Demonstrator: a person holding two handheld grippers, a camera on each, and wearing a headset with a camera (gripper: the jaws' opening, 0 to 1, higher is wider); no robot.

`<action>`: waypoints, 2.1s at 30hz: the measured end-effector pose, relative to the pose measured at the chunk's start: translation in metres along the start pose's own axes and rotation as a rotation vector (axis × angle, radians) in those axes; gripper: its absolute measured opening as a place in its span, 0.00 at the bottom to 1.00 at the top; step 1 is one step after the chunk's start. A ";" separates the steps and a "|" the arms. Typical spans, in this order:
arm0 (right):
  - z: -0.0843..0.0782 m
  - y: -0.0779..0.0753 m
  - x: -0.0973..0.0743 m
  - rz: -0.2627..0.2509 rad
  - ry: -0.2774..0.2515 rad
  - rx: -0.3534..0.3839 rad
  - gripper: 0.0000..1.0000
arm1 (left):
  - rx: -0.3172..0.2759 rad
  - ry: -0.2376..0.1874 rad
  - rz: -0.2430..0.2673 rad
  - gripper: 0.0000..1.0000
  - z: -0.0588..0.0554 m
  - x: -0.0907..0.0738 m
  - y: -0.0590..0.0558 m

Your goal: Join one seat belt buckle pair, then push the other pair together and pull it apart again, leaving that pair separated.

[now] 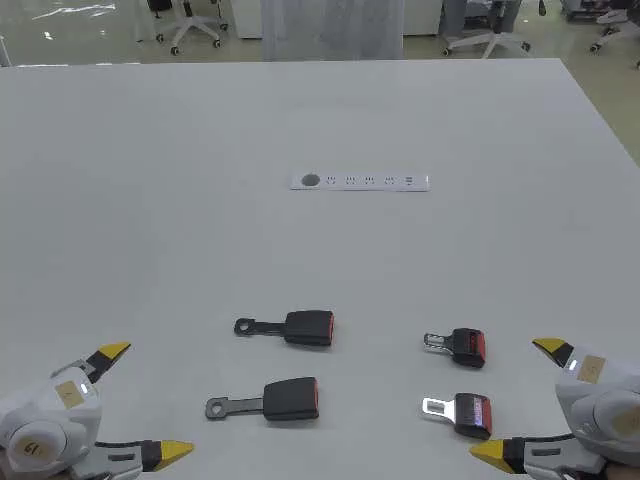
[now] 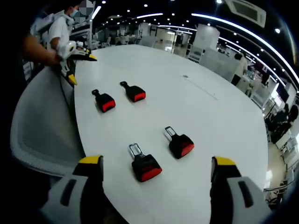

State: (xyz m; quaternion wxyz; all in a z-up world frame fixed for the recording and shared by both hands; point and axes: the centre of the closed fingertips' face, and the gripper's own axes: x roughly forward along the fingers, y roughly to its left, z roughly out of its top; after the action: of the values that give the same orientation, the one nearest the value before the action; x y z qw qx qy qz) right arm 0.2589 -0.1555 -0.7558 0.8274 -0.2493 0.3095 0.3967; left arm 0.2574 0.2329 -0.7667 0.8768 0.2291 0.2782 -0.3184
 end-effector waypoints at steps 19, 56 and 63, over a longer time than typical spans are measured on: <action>-0.004 -0.003 -0.009 -0.064 -0.022 0.057 0.94 | 0.007 -0.007 0.020 0.97 -0.002 -0.001 0.008; 0.008 0.004 -0.017 -0.061 -0.026 -0.014 0.99 | 0.091 -0.009 -0.050 1.00 -0.001 0.001 -0.011; 0.013 0.009 -0.014 -0.022 -0.005 -0.039 0.97 | 0.051 -0.027 -0.012 0.98 0.006 -0.005 0.001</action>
State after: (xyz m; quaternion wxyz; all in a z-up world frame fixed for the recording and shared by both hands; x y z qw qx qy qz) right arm 0.2486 -0.1487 -0.7387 0.8275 -0.2678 0.2970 0.3941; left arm 0.2575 0.2322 -0.7589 0.8724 0.2454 0.2598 -0.3334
